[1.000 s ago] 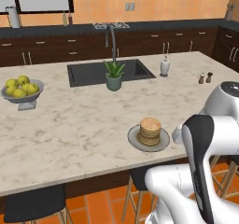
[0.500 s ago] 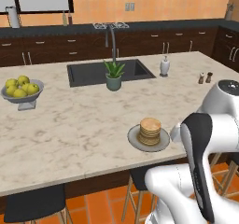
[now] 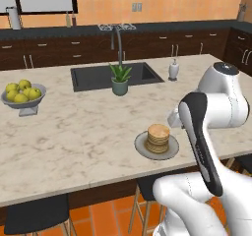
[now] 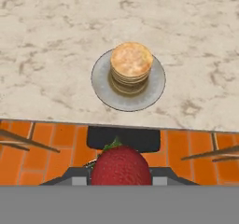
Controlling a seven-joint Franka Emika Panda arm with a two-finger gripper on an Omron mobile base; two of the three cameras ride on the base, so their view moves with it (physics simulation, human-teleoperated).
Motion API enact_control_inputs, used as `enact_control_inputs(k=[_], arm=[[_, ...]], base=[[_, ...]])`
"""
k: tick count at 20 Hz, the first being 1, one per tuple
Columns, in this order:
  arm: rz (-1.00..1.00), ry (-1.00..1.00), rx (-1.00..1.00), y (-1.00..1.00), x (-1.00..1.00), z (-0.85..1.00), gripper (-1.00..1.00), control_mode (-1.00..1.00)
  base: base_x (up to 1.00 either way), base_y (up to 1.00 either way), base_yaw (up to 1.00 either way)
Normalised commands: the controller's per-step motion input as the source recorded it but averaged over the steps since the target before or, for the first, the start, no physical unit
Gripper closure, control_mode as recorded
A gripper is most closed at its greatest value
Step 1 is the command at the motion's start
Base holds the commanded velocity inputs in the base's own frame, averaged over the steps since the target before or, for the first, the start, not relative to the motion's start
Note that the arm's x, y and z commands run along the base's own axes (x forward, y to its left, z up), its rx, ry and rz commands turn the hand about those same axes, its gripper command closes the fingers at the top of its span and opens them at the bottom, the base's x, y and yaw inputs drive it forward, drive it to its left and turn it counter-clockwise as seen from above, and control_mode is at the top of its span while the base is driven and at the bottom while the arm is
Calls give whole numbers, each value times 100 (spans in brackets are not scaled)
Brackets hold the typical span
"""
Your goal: Take the strawberry from the fridge and place it on top of the pancake, located on the dining counter.
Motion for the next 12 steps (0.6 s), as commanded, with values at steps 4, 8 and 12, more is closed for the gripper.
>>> enact_control_inputs(k=[4,8,12], arm=[[0,-4,0,3,100,0,100,-100],[0,-2,0,1,100,-16,100,-100],[0,-1,-1,0,98,-61,100,-100]], base=[[0,0,0],[0,0,0],[0,0,0]])
